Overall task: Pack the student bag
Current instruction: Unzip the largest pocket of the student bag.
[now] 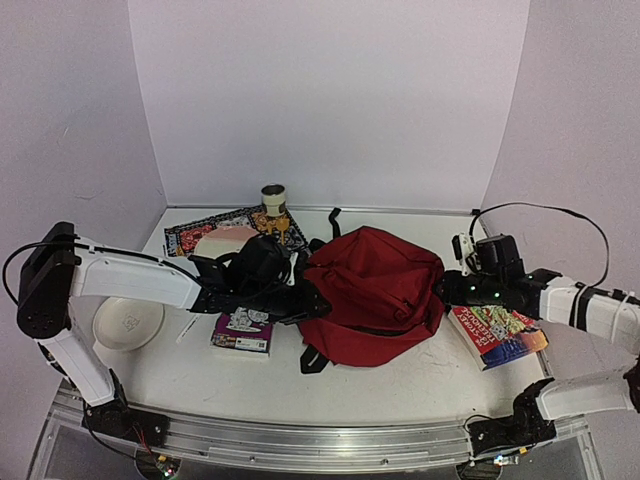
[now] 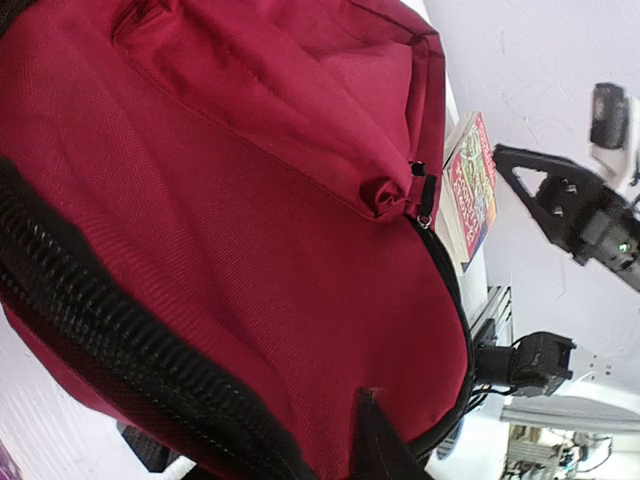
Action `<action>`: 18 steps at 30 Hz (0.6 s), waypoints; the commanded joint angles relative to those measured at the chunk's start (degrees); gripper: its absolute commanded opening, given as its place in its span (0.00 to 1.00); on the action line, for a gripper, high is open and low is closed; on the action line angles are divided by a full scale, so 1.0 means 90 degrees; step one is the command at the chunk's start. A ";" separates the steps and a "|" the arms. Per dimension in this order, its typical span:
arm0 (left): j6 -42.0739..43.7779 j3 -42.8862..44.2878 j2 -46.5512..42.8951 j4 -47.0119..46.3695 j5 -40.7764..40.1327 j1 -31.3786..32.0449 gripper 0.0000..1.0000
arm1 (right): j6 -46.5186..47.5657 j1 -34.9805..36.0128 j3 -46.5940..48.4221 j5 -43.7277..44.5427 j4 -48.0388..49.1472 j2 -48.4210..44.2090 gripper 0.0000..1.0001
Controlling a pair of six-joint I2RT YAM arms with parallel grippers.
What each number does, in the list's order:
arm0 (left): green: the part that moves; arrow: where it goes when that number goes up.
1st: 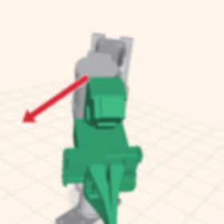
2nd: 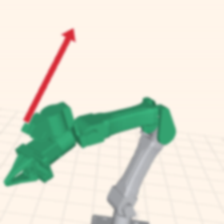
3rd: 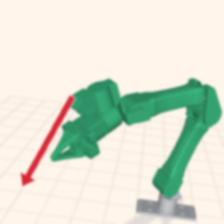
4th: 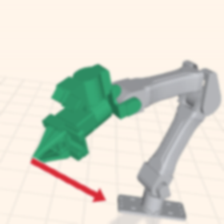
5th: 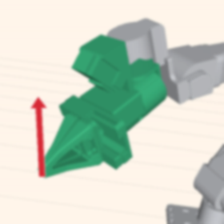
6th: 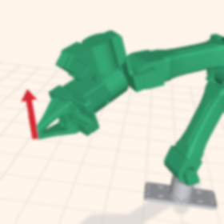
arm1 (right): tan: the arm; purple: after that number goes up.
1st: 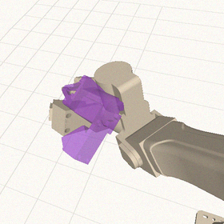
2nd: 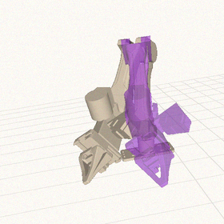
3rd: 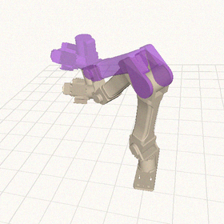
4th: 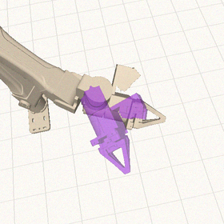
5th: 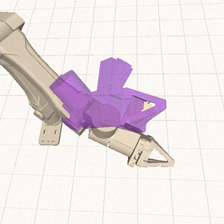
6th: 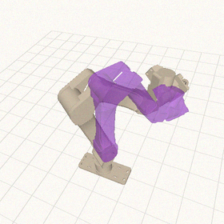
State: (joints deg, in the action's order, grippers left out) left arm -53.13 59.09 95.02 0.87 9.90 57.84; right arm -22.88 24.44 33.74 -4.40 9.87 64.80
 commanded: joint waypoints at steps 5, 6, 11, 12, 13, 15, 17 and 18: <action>0.0046 -0.0187 -0.0433 -0.0224 -0.0538 -0.0011 0.69 | 0.0449 0.0843 0.0775 -0.0318 -0.0990 -0.0470 0.46; 0.0063 -0.0243 -0.0499 -0.0164 -0.0581 -0.0011 0.73 | 0.0476 0.1008 0.0898 -0.0272 -0.1049 -0.0405 0.49; 0.0074 -0.0642 -0.0936 0.0180 -0.0880 -0.0011 0.81 | 0.0497 0.1687 0.1427 -0.0196 -0.1087 0.0043 0.57; 0.0059 -0.0734 -0.1020 0.0200 -0.0933 -0.0012 0.81 | 0.0493 0.1809 0.1514 -0.0209 -0.1087 0.0160 0.59; 0.0045 -0.0808 -0.1087 0.0212 -0.0978 -0.0017 0.81 | 0.0492 0.1936 0.1595 -0.0218 -0.1087 0.0292 0.61; 0.0007 -0.0951 -0.1156 0.0225 -0.1002 -0.0021 0.79 | 0.0502 0.2164 0.1801 -0.0240 -0.1087 0.0606 0.64; -0.0029 -0.1002 -0.1154 0.0227 -0.0983 -0.0020 0.78 | 0.0524 0.2421 0.2017 -0.0227 -0.1087 0.0921 0.67; -0.0040 -0.1004 -0.1137 0.0215 -0.0956 -0.0018 0.78 | 0.0546 0.2553 0.2113 -0.0225 -0.1087 0.1108 0.68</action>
State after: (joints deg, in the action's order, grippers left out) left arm -53.01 50.87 86.23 2.20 2.69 57.80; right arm -18.78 43.63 48.31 -6.44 1.49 69.96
